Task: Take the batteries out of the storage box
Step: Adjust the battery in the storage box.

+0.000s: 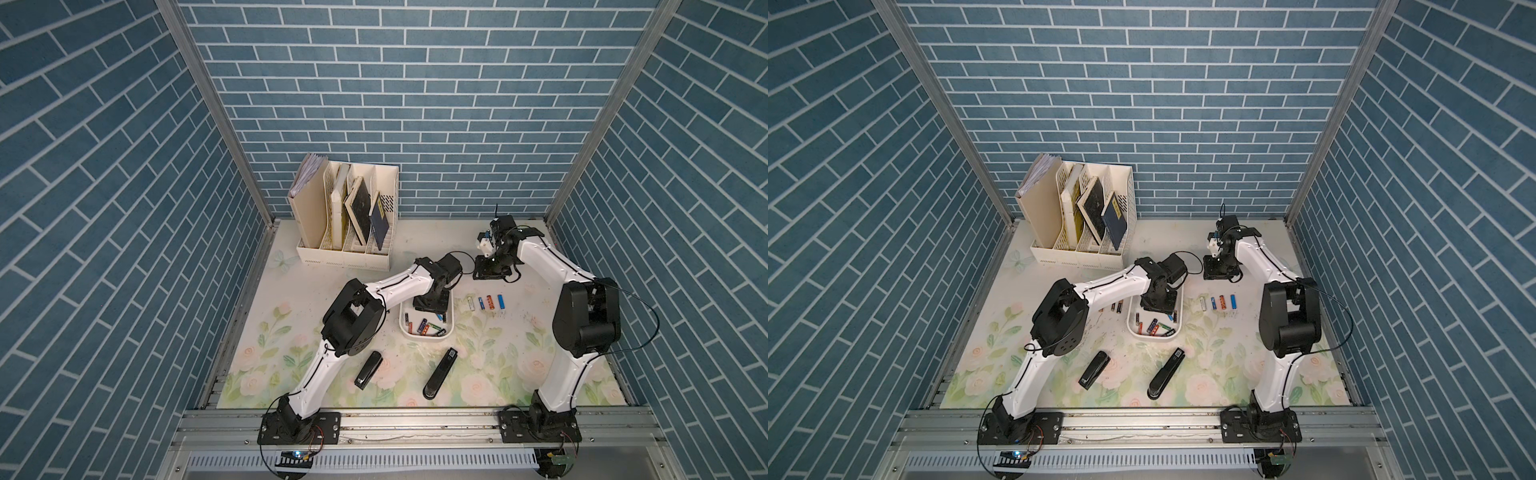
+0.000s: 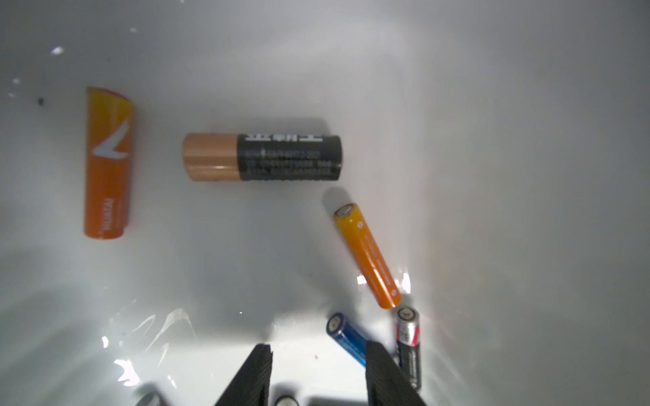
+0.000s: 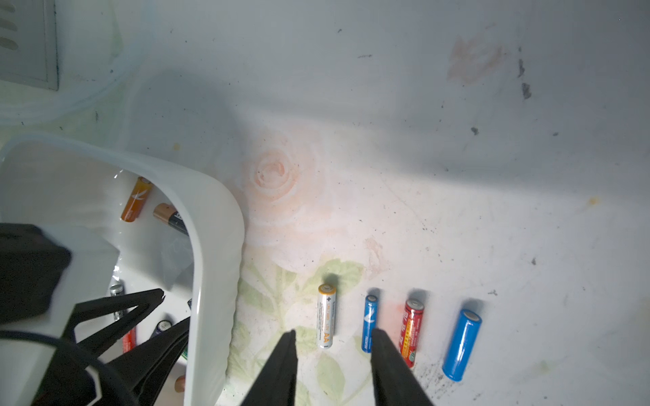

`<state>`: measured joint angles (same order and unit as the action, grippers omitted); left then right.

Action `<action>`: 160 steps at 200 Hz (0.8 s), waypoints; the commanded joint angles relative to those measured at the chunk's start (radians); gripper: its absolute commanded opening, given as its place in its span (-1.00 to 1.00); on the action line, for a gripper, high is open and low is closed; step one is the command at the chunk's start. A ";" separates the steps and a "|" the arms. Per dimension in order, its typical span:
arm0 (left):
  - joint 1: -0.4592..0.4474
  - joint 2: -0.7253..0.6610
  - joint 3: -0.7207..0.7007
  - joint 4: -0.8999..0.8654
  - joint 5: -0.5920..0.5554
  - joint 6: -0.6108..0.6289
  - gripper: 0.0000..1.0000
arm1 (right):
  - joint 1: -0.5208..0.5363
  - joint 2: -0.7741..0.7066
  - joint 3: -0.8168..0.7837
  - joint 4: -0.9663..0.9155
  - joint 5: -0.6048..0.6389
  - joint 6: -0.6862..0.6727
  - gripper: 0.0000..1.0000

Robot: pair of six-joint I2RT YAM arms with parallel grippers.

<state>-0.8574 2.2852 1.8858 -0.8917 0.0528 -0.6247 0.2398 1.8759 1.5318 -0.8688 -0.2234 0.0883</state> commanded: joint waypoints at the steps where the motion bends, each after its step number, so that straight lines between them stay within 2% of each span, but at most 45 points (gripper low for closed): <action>1: -0.006 -0.039 -0.011 0.000 -0.013 -0.019 -0.02 | -0.002 -0.021 -0.020 -0.003 -0.004 -0.022 -0.23; 48: -0.012 -0.020 -0.016 0.013 0.005 -0.023 -0.02 | -0.002 -0.024 -0.015 -0.005 -0.004 -0.022 -0.23; 103: -0.015 -0.004 -0.022 -0.007 -0.023 -0.019 -0.23 | -0.003 -0.021 -0.018 -0.005 -0.005 -0.022 -0.23; 133: -0.016 0.005 -0.018 -0.007 -0.018 -0.021 -0.23 | -0.001 -0.020 -0.013 -0.005 -0.010 -0.022 -0.23; 160: -0.017 0.006 -0.010 0.000 -0.019 -0.028 -0.11 | -0.003 -0.017 -0.012 -0.006 -0.013 -0.022 -0.23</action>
<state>-0.8646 2.2845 1.8782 -0.8776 0.0460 -0.6445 0.2398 1.8755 1.5169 -0.8673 -0.2256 0.0883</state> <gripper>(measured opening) 0.428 0.383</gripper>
